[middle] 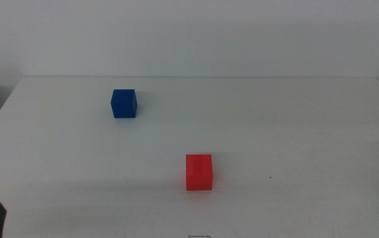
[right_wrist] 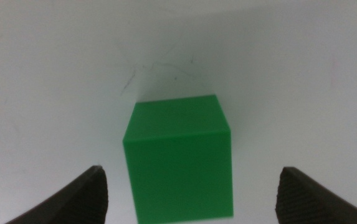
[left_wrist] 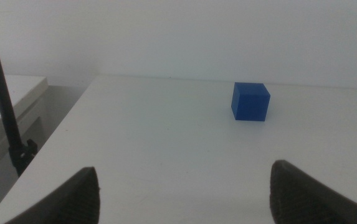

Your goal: Stack red cubes first, then green, then blue cubes in a specific spot.

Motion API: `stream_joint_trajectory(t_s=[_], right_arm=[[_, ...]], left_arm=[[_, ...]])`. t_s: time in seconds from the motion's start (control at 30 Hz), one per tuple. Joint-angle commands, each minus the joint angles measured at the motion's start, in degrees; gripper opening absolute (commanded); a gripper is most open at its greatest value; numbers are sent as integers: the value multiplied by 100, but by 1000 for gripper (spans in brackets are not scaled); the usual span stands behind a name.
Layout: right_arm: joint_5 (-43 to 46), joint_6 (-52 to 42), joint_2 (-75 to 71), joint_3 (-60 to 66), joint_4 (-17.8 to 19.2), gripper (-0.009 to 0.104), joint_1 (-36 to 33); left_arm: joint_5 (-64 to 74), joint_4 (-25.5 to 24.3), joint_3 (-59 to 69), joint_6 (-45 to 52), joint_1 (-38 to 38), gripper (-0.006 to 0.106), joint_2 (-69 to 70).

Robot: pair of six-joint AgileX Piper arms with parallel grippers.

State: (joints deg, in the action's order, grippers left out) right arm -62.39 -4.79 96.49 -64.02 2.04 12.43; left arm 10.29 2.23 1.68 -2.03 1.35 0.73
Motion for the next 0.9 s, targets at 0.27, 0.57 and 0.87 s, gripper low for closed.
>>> stream_joint_trajectory(t_s=[0.27,0.57,0.87], right_arm=[[67,-110,112,-131,144,91,27],[84,-110,295,-124,62,91,27],[62,-110,459,-111,1,83,27]], left_arm=[[-447,87,-16,-64,-10,94,116],[-447,87,-16,-64,-10,94,116],[-447,87,-16,-64,-10,94,116]])
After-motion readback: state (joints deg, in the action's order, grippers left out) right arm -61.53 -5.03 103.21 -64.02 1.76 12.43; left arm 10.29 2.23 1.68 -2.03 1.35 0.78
